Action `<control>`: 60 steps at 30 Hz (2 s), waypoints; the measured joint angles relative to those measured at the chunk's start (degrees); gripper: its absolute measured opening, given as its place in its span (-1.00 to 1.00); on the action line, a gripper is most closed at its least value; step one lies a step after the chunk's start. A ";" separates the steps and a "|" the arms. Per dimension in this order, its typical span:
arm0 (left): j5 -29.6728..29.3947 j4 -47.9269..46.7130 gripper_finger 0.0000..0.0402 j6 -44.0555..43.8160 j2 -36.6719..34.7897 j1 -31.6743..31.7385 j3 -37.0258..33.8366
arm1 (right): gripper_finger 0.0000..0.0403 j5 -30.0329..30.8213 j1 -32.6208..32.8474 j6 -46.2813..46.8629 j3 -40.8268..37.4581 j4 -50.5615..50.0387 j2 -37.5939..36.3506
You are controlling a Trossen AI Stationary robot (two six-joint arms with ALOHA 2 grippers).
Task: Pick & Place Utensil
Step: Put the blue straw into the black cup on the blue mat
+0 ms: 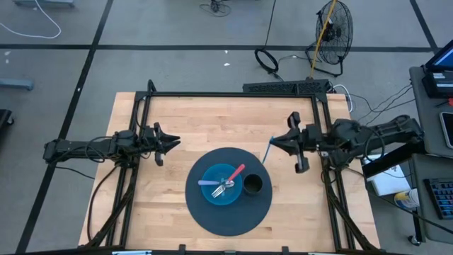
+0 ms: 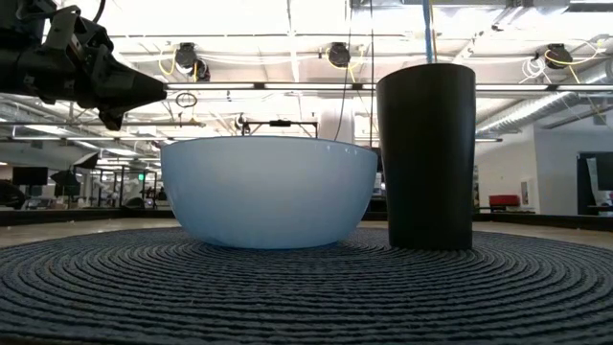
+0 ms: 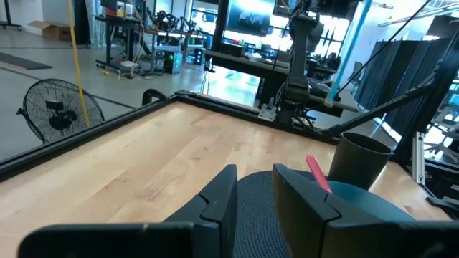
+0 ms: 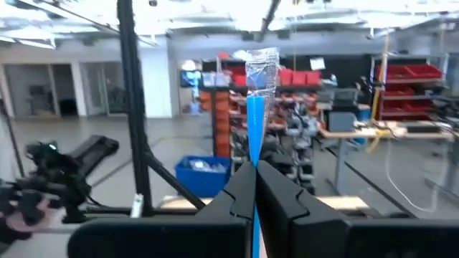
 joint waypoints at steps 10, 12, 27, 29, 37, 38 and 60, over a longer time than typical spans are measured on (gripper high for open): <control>-0.02 0.35 -0.54 -0.22 0.00 0.00 -0.01 | -1.00 -1.74 4.62 1.13 0.00 7.95 4.56; -0.02 0.35 -0.54 -0.24 0.00 0.00 -0.02 | -1.00 -2.85 5.30 1.51 0.00 9.62 6.05; 0.02 -0.22 -0.54 -1.27 0.00 0.00 0.00 | -1.00 -2.76 10.39 1.03 -0.02 13.12 13.69; 0.02 -0.24 -0.54 -1.27 0.00 0.00 -0.01 | -1.00 -2.70 10.69 0.93 -0.03 13.18 14.76; 0.03 -0.28 -0.54 -1.36 0.00 0.00 0.00 | -1.00 -2.66 12.03 -1.49 -0.11 15.83 18.68; 0.04 -0.26 -0.54 -1.36 0.00 0.00 0.00 | -1.00 -2.66 12.37 -2.00 -0.11 15.74 18.91; -0.54 0.16 -0.54 -2.62 0.00 0.00 0.00 | -1.00 -2.85 12.74 -2.74 -22.00 40.35 15.32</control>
